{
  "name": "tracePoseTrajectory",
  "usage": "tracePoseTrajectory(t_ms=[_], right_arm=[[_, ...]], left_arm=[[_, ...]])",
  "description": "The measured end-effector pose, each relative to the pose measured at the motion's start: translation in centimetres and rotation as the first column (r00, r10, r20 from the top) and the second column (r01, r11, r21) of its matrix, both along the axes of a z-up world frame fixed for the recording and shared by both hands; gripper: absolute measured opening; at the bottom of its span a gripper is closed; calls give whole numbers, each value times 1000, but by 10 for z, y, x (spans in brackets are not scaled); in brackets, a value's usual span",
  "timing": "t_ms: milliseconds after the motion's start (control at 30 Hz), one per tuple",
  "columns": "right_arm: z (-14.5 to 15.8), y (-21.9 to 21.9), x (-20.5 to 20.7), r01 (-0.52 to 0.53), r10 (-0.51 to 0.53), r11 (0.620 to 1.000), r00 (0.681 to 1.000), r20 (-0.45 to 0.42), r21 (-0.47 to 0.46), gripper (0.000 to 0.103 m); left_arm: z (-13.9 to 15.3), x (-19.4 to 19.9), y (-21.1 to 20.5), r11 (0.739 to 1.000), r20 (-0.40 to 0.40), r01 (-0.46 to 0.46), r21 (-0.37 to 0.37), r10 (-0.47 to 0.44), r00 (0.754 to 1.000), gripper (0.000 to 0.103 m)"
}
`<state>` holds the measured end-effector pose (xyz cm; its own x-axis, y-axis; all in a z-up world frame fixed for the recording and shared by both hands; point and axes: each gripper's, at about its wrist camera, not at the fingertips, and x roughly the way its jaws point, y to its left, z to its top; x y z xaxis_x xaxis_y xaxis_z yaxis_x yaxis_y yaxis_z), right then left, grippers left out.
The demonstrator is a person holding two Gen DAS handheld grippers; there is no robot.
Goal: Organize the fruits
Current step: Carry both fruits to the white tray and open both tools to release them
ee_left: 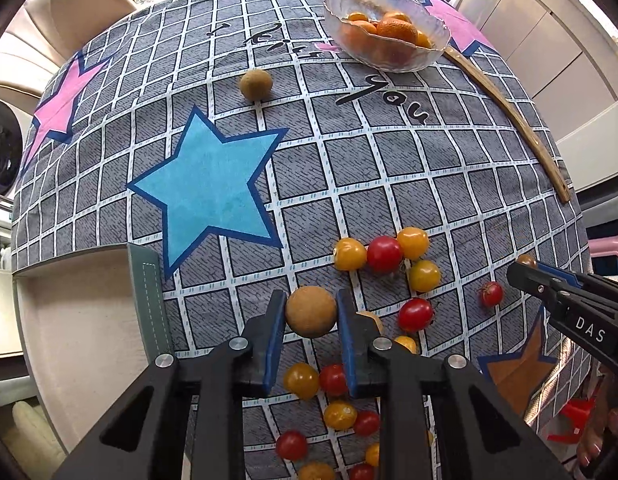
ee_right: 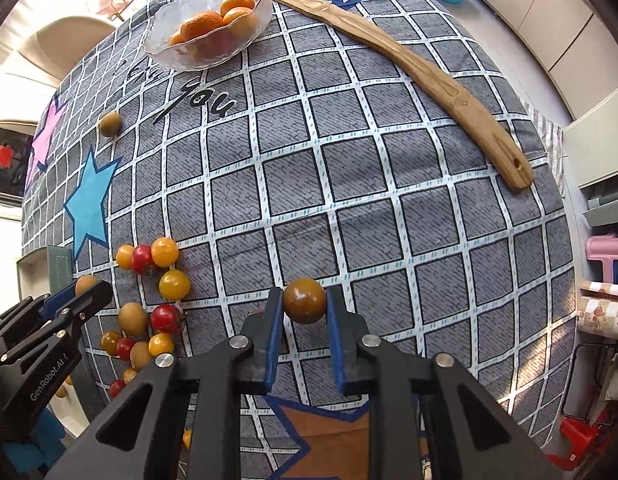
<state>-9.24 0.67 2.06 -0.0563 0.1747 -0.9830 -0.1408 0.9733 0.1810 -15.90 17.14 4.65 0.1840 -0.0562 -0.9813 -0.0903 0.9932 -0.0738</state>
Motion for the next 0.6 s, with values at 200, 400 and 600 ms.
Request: tracePoseTrajectory(t_ms=[200, 400, 600], right_arm=[[2, -2, -11, 12, -12, 1000, 1000, -4, 24, 23], [14, -2, -31, 9, -9, 999, 1000, 0, 43, 23], [28, -5, -41, 15, -16, 998, 1000, 8, 64, 23]], left_arm=[[22, -30, 19, 1000, 24, -13, -14, 13, 1000, 26], [25, -45, 29, 999, 41, -29, -28, 30, 999, 26], [30, -58, 39, 999, 49, -39, -22, 40, 998, 26]])
